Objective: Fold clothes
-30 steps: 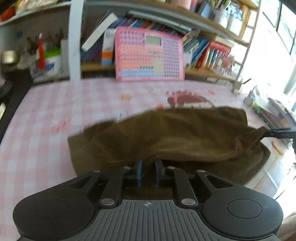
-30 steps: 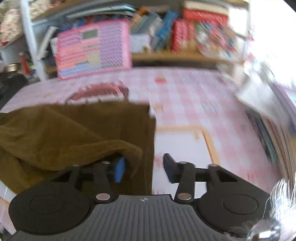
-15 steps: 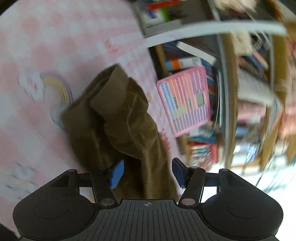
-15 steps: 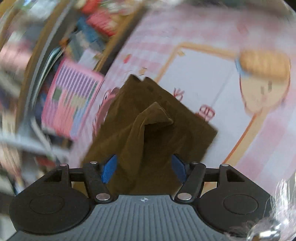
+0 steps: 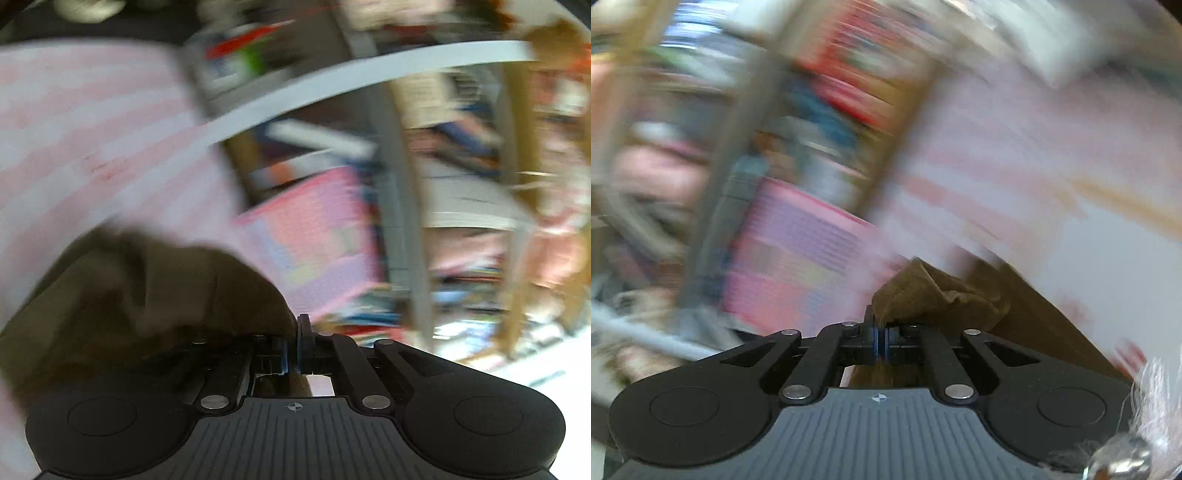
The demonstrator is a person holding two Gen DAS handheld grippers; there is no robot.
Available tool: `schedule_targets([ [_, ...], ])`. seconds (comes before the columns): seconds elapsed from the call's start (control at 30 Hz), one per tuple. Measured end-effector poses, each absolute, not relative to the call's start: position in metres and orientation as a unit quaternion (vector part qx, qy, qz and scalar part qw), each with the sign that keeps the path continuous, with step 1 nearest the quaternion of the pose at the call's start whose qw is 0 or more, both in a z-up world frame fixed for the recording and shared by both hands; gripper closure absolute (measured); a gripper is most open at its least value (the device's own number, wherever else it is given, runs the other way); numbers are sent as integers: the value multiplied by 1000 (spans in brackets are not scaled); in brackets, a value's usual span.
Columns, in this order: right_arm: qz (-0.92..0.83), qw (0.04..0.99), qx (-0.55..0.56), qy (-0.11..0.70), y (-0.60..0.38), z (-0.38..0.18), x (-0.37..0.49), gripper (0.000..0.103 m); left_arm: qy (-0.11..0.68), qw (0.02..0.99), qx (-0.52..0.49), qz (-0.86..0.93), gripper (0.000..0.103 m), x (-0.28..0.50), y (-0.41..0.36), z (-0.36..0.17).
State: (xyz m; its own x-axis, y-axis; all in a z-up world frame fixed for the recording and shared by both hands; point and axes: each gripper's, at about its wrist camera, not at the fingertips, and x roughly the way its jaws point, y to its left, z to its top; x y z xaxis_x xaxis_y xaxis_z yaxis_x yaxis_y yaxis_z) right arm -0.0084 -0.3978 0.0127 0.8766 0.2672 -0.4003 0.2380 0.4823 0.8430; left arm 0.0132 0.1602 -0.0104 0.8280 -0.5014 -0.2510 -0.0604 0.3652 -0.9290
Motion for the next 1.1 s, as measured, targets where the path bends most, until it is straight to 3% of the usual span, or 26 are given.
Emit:
schedule_targets([
  [0.07,29,848,486,211,-400,43,-26,100,247,789,-538,-161,100,-2,164,-3],
  [0.17,7,850,469,242,-403,31,-59,100,313,779,-528,-133,100,-24,165,-42],
  [0.27,-55,814,466,343,-402,-29,-74,100,400,746,-528,-74,100,-39,162,-101],
  [0.33,-94,783,466,402,-402,-70,-77,100,415,736,-532,-59,100,-41,161,-114],
  [0.43,-98,789,448,410,-397,-72,-63,100,400,740,-537,-71,100,-32,159,-105],
  [0.63,-14,868,401,292,-389,25,-34,100,312,764,-540,-167,100,-16,157,-38],
  [0.73,-24,882,380,278,-390,35,-54,100,337,761,-535,-146,100,-29,160,-58],
  [0.9,-96,816,380,424,-396,-66,-68,100,418,741,-521,-74,100,-47,162,-117],
  [1.1,-102,828,356,420,-387,-79,-74,100,419,758,-493,-80,100,-40,159,-113],
])
